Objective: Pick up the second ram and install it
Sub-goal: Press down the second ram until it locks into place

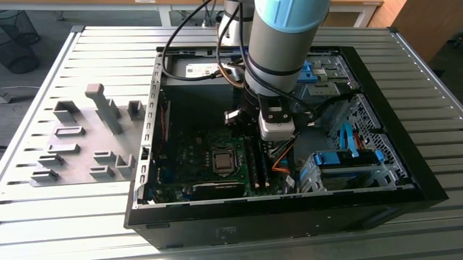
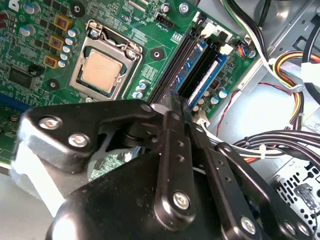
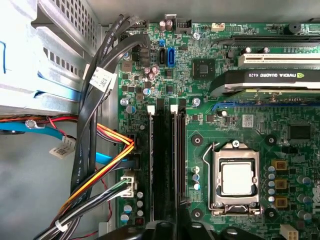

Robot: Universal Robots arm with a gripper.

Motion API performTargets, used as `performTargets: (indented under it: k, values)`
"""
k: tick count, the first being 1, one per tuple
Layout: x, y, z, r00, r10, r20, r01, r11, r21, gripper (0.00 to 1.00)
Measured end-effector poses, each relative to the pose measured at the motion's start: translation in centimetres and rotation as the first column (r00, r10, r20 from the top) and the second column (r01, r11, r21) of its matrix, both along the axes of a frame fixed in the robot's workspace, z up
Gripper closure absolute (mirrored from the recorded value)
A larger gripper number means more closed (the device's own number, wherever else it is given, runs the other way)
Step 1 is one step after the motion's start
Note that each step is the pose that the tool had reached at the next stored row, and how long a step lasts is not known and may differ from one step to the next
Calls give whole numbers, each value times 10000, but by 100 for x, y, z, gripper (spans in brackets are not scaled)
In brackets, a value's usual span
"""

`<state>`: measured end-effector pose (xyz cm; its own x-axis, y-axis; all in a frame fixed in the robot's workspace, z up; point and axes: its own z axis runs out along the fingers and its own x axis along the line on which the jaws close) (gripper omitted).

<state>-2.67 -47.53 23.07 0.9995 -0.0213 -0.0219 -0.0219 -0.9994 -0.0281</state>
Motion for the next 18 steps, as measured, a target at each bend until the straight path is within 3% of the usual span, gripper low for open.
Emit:
performTargets:
  k: [1,3,18]
  values:
    - [0,0,0,10000,1,0,-1,10000,0,83]
    - [0,0,0,10000,1,0,-1,10000,0,70]
    - [1,-6,-13,10000,1,0,-1,10000,1,70]
